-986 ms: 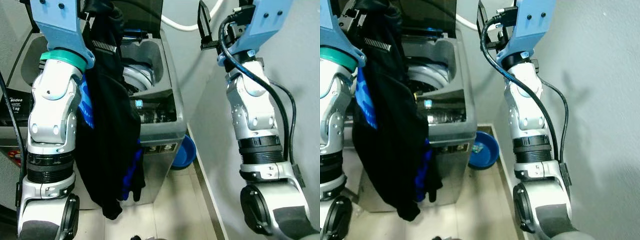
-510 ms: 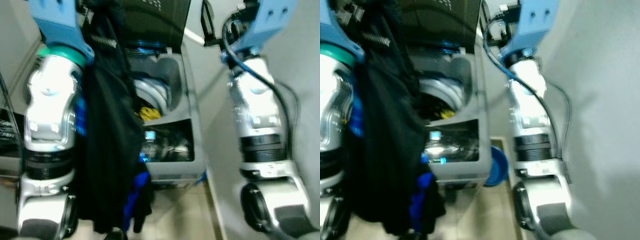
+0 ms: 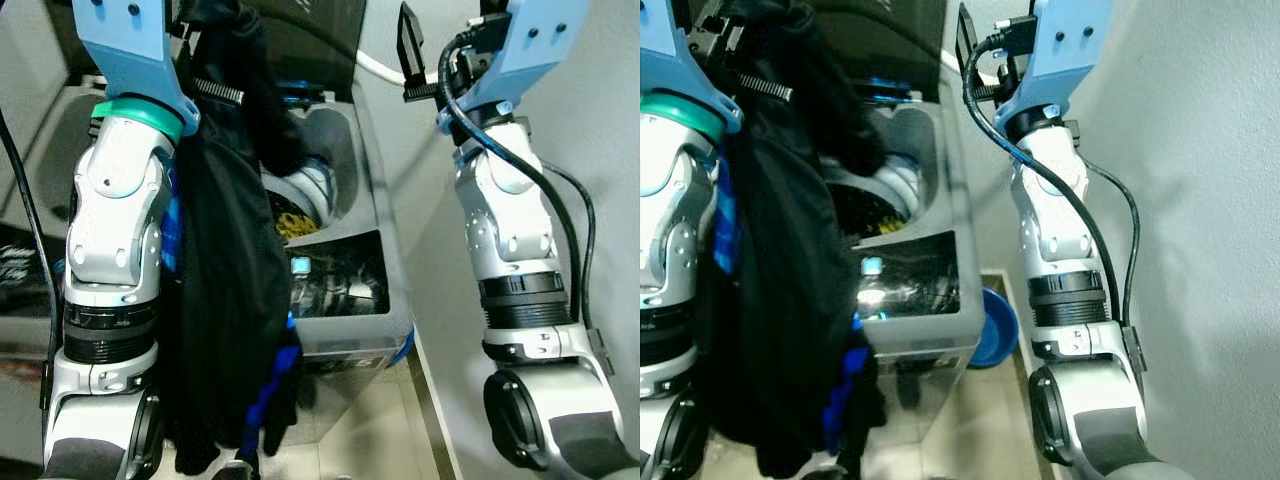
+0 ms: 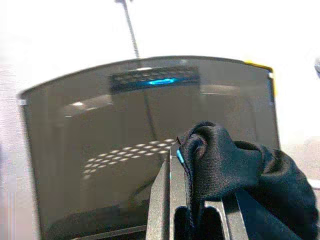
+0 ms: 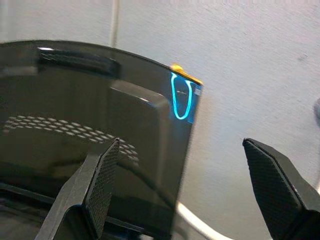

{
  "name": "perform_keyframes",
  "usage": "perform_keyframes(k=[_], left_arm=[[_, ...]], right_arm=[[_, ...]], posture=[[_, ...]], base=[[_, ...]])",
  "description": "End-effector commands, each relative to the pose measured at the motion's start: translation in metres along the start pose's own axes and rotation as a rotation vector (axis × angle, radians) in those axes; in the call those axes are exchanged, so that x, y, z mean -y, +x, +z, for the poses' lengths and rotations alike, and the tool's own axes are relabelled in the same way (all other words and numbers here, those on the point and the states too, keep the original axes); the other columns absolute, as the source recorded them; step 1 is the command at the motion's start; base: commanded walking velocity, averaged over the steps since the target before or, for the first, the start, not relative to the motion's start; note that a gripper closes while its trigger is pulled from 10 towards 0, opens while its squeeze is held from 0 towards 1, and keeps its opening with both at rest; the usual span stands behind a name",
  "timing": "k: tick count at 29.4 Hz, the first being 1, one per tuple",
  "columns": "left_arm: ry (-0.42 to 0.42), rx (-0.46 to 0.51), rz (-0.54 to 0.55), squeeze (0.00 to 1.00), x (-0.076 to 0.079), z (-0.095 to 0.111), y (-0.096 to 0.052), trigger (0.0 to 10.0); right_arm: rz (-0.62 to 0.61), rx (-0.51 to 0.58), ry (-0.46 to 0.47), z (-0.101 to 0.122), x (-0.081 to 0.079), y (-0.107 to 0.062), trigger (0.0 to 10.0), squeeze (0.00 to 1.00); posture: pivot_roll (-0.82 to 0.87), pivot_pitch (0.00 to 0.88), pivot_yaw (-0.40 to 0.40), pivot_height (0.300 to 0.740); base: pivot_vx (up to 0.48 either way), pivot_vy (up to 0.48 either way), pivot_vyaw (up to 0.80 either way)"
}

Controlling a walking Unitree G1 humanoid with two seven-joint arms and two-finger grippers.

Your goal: Clothes washing

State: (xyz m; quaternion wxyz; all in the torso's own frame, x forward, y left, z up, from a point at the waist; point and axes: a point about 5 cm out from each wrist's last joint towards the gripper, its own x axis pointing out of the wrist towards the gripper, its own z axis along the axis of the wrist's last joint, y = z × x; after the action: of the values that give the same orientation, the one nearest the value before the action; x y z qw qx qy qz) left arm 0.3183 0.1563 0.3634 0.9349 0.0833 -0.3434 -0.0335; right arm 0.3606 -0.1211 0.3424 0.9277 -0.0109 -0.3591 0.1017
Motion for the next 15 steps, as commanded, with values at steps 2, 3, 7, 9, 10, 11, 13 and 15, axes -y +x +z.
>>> perform_keyframes(k=[2, 3, 7, 9, 10, 11, 13, 15], left_arm=[[-0.008, 0.027, -0.005, 0.0, 0.0006, 0.0056, 0.0009, 10.0], [-0.008, 0.027, -0.005, 0.0, 0.0006, 0.0056, 0.0009, 10.0], [-0.024, 0.015, 0.01, 0.0, -0.0013, 0.0043, 0.001, 10.0], [-0.027, 0.013, 0.011, 0.0, -0.0015, 0.0042, 0.0011, 10.0], [-0.027, 0.013, 0.011, 0.0, -0.0015, 0.0042, 0.0011, 10.0], [-0.027, 0.013, 0.011, 0.0, -0.0015, 0.0042, 0.0011, 10.0], [-0.028, 0.012, 0.012, 0.0, -0.0018, 0.004, 0.0012, 10.0], [-0.027, 0.009, 0.014, 0.0, -0.0027, 0.0036, 0.0012, 10.0]], right_arm=[[-0.005, 0.015, -0.009, 0.0028, 0.0029, 0.0008, 10.0, 0.0], [-0.005, 0.015, -0.009, 0.0028, 0.0029, 0.0008, 10.0, 0.0], [-0.004, 0.014, -0.009, 0.0027, 0.0023, 0.001, 10.0, 0.0], [-0.004, 0.014, -0.009, 0.0028, 0.0022, 0.0011, 10.0, 0.0], [-0.004, 0.014, -0.009, 0.0028, 0.0022, 0.0011, 10.0, 0.0], [-0.004, 0.014, -0.009, 0.0028, 0.0022, 0.0011, 10.0, 0.0], [-0.004, 0.014, -0.009, 0.0028, 0.0021, 0.0013, 10.0, 0.0], [-0.005, 0.013, -0.008, 0.0027, 0.0019, 0.0013, 10.0, 0.0]], posture=[[0.07, 0.058, -0.048, 0.74], [0.07, 0.058, -0.048, 0.74], [0.07, 0.057, -0.048, 0.74], [0.07, 0.059, -0.048, 0.74], [0.07, 0.059, -0.048, 0.74], [0.07, 0.059, -0.048, 0.74], [0.07, 0.06, -0.048, 0.74], [0.07, 0.063, -0.048, 0.74]], base=[[0.0, 0.0, 0.0], [0.0, 0.0, 0.0], [0.0, 0.0, 0.0], [0.0, 0.0, 0.0], [0.0, 0.0, 0.0], [0.0, 0.0, 0.0], [0.0, 0.21, 0.0], [0.0, 0.48, 0.0]])
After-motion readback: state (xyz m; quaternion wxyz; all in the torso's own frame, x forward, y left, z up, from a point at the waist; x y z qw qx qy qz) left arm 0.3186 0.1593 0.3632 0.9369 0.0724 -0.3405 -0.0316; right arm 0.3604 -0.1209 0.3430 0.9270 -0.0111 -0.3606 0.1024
